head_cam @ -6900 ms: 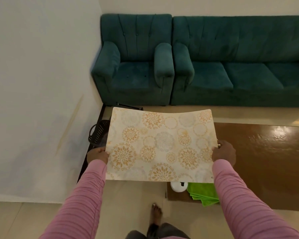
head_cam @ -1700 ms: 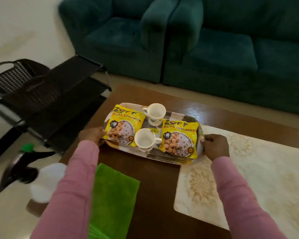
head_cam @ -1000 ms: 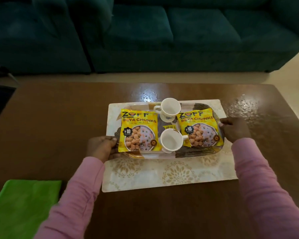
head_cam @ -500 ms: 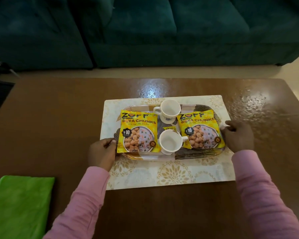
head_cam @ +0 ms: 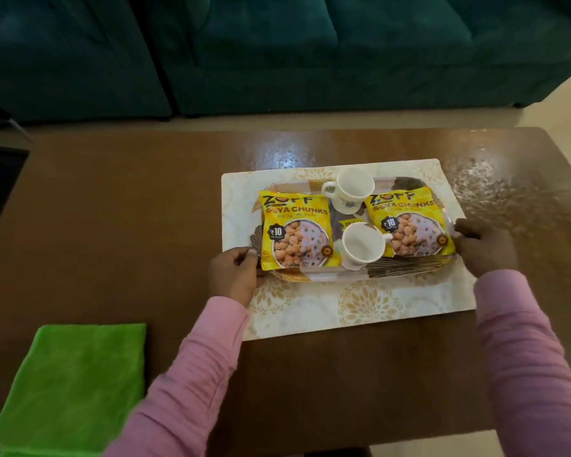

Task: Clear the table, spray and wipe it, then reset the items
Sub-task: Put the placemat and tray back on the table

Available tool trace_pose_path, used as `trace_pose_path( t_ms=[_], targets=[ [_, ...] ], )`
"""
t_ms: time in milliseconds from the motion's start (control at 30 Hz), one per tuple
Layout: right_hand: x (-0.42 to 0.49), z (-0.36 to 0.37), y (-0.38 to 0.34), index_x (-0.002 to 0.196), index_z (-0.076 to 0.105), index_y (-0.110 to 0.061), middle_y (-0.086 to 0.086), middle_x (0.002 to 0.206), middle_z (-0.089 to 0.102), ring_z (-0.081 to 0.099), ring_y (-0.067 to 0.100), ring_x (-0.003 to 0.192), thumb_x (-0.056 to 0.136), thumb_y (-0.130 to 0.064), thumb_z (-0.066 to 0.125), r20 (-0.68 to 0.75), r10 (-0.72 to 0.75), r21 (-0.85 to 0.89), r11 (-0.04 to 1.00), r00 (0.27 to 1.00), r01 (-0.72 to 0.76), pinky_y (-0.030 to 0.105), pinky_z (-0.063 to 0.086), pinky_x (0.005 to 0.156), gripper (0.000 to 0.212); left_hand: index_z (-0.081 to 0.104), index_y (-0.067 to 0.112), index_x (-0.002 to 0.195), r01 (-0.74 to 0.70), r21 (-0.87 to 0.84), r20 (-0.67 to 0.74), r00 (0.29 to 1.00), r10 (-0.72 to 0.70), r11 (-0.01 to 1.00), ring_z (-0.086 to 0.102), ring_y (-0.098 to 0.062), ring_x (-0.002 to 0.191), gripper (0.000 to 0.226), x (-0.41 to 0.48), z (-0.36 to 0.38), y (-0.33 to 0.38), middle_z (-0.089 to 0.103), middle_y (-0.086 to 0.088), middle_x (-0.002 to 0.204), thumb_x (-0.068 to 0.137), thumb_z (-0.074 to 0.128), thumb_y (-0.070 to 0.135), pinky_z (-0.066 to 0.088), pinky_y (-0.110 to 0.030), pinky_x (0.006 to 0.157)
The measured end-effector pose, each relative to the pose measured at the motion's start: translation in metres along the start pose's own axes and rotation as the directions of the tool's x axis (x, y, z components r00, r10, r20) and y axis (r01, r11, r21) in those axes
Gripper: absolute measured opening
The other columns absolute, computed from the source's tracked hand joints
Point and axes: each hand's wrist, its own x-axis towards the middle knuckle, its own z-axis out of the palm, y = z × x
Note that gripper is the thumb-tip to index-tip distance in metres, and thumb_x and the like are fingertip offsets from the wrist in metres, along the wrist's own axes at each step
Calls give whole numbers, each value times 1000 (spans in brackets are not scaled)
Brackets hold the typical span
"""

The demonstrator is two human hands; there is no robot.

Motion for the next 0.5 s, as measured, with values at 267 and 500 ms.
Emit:
trace_pose_path(
  t_ms=[267,500],
  targets=[
    [-7,9,3,127,59,-1,19,127,61,56,31,119,90,-5,57,-72,12,73,997,997,-6,36,39,106,38,69,18,73,7,34,13,1000,-8,999,72,-22,75,26,-1,0,2,72,-8,80,95,59,11,60,-30,59],
    [-45,14,9,125,54,2,22,128,57,52,36,118,90,-9,49,-172,153,172,977,973,-124,35,39,97,37,68,9,113,-64,60,-41,997,66,996,67,-27,93,24,-15,4,0,66,-5,97,93,55,4,57,-42,89]
  ],
)
